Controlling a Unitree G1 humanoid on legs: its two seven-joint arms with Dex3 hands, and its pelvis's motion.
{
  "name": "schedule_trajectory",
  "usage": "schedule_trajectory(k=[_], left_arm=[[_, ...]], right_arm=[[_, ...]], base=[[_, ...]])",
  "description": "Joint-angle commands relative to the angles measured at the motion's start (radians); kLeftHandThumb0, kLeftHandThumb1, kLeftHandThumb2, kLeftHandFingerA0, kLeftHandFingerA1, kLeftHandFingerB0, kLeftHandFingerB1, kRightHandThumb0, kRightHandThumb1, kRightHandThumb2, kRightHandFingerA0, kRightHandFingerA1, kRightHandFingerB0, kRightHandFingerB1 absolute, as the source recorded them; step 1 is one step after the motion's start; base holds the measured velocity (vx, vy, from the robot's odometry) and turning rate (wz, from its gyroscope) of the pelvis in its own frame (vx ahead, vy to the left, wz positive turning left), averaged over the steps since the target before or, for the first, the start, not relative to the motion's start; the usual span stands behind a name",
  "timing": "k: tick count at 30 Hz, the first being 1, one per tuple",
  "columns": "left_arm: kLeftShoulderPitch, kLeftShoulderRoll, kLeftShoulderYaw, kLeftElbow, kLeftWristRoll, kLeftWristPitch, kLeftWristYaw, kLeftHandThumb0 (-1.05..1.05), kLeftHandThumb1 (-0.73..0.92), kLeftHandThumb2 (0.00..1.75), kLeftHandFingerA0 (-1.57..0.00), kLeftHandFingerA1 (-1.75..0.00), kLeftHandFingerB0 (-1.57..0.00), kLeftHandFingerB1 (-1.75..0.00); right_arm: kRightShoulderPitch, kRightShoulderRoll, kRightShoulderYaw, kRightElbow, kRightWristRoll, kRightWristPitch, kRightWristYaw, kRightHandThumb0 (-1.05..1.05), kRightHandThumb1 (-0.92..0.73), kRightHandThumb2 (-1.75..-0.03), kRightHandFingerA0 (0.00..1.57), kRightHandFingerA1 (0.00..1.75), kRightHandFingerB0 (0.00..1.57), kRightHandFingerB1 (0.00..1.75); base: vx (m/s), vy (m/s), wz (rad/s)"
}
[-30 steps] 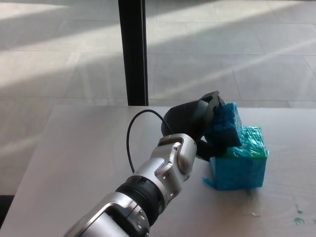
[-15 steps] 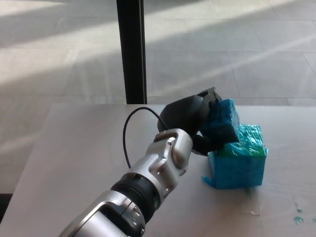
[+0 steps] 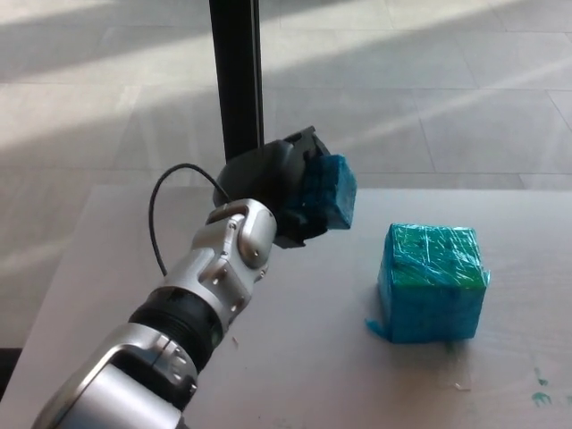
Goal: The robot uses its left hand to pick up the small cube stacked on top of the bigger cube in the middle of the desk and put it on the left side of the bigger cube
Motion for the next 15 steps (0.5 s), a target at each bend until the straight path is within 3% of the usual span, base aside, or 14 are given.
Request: schedule_trajectory(k=[1,3,4,5,6,7,8,9,10,12,15], left_arm=[[0.01,0.057,-0.02,-0.027,0.016,-0.025,-0.07,-0.15,0.64,0.91,-0.78,-1.72,-0.76,-1.5],[0.025,0.079,-0.028,-0.031,0.016,-0.041,-0.081,-0.15,0.64,0.91,-0.78,-1.72,-0.76,-1.5],[0.034,0.09,-0.039,-0.032,0.026,-0.039,-0.085,-0.15,0.64,0.85,-0.77,-1.73,-0.73,-1.49],[0.046,0.103,-0.056,-0.034,0.04,-0.042,-0.082,-0.11,0.66,0.75,-0.88,-1.69,-0.71,-1.36],[0.054,0.108,-0.059,-0.038,0.036,-0.042,-0.09,-0.13,0.7,0.69,-0.88,-1.7,-0.65,-1.39],[0.062,0.113,-0.07,-0.046,0.04,-0.03,-0.103,-0.21,0.72,0.63,-0.74,-1.64,-0.67,-1.17],[0.066,0.113,-0.074,-0.048,0.037,-0.02,-0.119,-0.22,0.74,0.65,-0.72,-1.69,-0.62,-1.34],[0.067,0.117,-0.076,-0.051,0.035,-0.016,-0.127,-0.22,0.74,0.65,-0.72,-1.69,-0.62,-1.34],[0.078,0.121,-0.082,-0.068,0.035,-0.011,-0.147,-0.23,0.73,0.74,-0.75,-1.73,-0.66,-1.49],[0.1,0.133,-0.115,-0.108,0.058,0.012,-0.195,-0.24,0.75,0.71,-0.75,-1.69,-0.67,-1.43],[0.162,0.154,-0.151,-0.174,0.078,0.004,-0.209,-0.21,0.67,0.82,-0.79,-1.68,-0.77,-1.4]], right_arm=[[0.016,-0.022,-0.005,-0.005,-0.005,0.006,-0.013,-0.4,-0.71,-0.61,0.58,0.57,0.42,0.38],[0.017,-0.024,-0.004,-0.009,-0.005,0.007,-0.011,-0.4,-0.71,-0.61,0.58,0.57,0.42,0.38],[0.02,-0.025,0.0,-0.023,-0.01,0.017,-0.017,-0.4,-0.71,-0.61,0.59,0.55,0.42,0.38],[0.034,-0.024,-0.002,-0.058,-0.008,0.035,-0.02,-0.39,-0.71,-0.61,0.58,0.55,0.43,0.38],[0.038,-0.025,0.0,-0.068,-0.01,0.037,-0.019,-0.4,-0.71,-0.61,0.58,0.55,0.43,0.38],[0.043,-0.026,0.0,-0.075,-0.012,0.037,-0.022,-0.4,-0.71,-0.61,0.59,0.56,0.43,0.38],[0.046,-0.026,-0.003,-0.079,-0.008,0.035,-0.017,-0.4,-0.72,-0.61,0.58,0.55,0.43,0.39],[0.046,-0.024,-0.004,-0.083,-0.006,0.037,-0.016,-0.4,-0.72,-0.61,0.58,0.55,0.43,0.39],[0.045,-0.024,-0.003,-0.085,-0.007,0.042,-0.015,-0.39,-0.7,-0.61,0.57,0.54,0.43,0.39],[0.04,-0.028,0.002,-0.081,-0.014,0.045,-0.019,-0.4,-0.71,-0.61,0.58,0.54,0.43,0.38],[0.035,-0.026,-0.001,-0.073,-0.01,0.045,-0.017,-0.4,-0.69,-0.61,0.59,0.55,0.43,0.39]], base=[[0.0,0.0,0.0],[0.0,0.0,0.0],[0.0,0.0,0.0],[0.0,0.0,0.0],[0.0,0.0,0.0],[0.0,0.0,0.0],[0.0,0.0,0.0],[0.0,0.0,0.0],[0.0,0.0,0.0],[0.0,0.0,0.0],[0.0,0.0,0.0]])
